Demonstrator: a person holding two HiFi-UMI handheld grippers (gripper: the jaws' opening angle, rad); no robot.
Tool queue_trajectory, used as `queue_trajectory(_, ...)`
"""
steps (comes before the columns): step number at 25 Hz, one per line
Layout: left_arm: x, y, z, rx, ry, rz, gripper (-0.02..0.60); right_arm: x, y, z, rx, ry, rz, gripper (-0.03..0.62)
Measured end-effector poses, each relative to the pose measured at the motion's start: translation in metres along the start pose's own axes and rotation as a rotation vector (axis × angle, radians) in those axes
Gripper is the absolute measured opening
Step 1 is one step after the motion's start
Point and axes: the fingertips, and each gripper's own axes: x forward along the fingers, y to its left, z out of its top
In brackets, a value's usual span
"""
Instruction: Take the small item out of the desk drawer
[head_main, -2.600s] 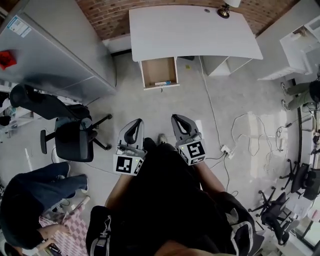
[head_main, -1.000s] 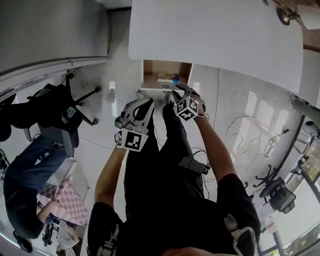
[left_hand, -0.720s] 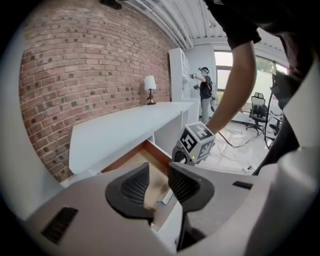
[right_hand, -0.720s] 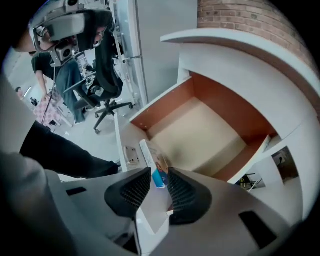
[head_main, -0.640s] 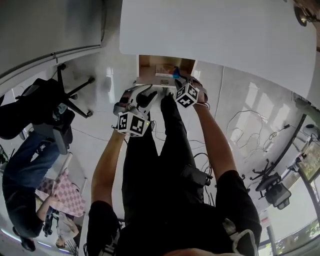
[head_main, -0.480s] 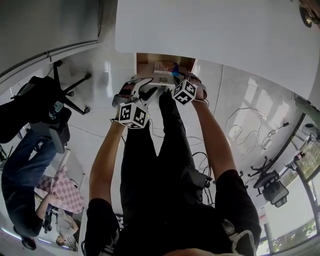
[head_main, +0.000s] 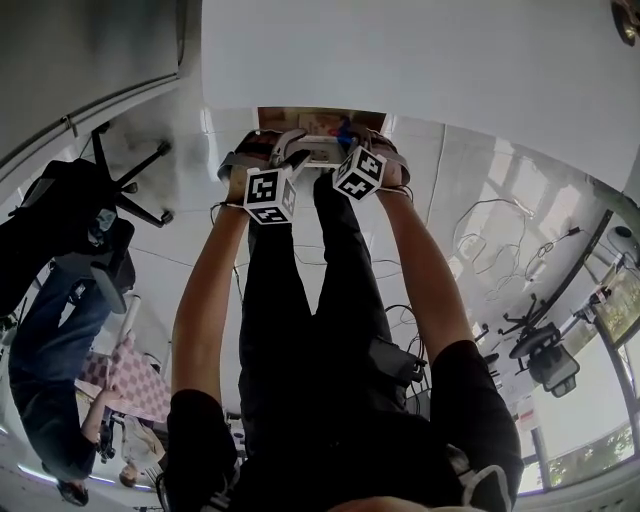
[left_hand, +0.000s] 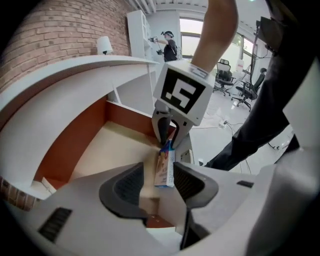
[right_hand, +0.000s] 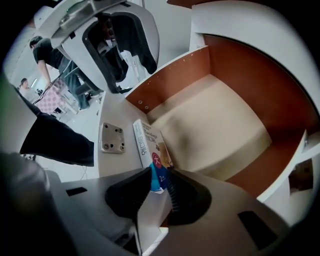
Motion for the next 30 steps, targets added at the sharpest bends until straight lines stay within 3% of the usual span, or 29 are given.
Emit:
queue_trajectory(5,0.023,0.002,-0.003,0.019,0.061,-0.011,0.181,-0.007,-0.009,-0.001,0.061,-0.035,-0.02,0.114)
queue_trajectory(15,0.055,-0.011,-0.029,0.07,0.182,-0.109,0.184,-0.012,-0.022,0.009,0.135,-0.078,-0.048,0.114)
queue_trajectory(30,0.089,-0.009,-0.041,0.068,0.254,-0.098,0.178,-0.016,-0.023,0.009,0.179,-0.1,-0.053,0.114)
